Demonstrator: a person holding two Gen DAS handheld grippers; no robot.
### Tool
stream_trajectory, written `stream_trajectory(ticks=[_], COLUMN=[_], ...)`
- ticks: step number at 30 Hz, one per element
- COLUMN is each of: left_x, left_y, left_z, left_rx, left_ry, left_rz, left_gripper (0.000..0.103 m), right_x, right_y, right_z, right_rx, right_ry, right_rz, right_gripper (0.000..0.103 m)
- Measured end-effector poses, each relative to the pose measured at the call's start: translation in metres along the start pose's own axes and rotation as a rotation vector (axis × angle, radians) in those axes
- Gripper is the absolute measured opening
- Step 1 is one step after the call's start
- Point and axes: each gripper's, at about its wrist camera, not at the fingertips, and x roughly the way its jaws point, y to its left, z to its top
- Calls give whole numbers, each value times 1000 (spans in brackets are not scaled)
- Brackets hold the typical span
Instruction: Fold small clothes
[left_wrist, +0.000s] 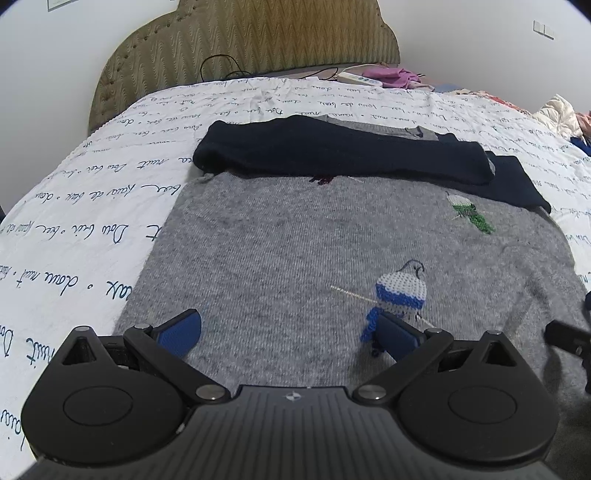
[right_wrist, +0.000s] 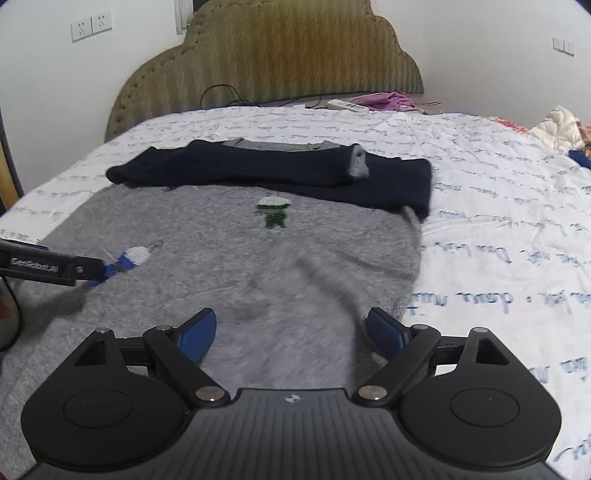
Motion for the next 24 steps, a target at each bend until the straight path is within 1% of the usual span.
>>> stream_trajectory(ticks=[2, 5, 10, 11, 14, 16, 19, 24], left_x=[-3, -5, -13, -16, -24, -31, -39, -45], left_y=[2, 5, 10, 13, 24, 34, 47, 65], left_z=[-2, -5, -9, -10, -15, -18, -21, -25], left_rx=[-2, -2, 10, 13, 11, 13, 25, 54], left_ry=[-1, 1, -10, -16, -32, -45, -72, -94], left_rz=[-4, -5, -8, -11, -15, 5, 56, 112], left_gripper=[102, 102, 102, 102, 102, 102, 102, 102], right_x=[-1, -1, -2, -3, -7, -10, -15, -21], right_y=[-3, -6, 4, 4, -2, -5, -2, 3], right_z=[2, 1, -5, -5, -8, -12, -18, -24], right_rx=[-4, -16, -68, -64, 8, 43, 32, 24], right_ry=[15, 36, 45, 46, 59, 60, 56, 49], right_rz=[-26, -41, -64, -50, 58, 103, 116, 127], right_gripper=[90, 90, 90, 90, 92, 94, 94, 95])
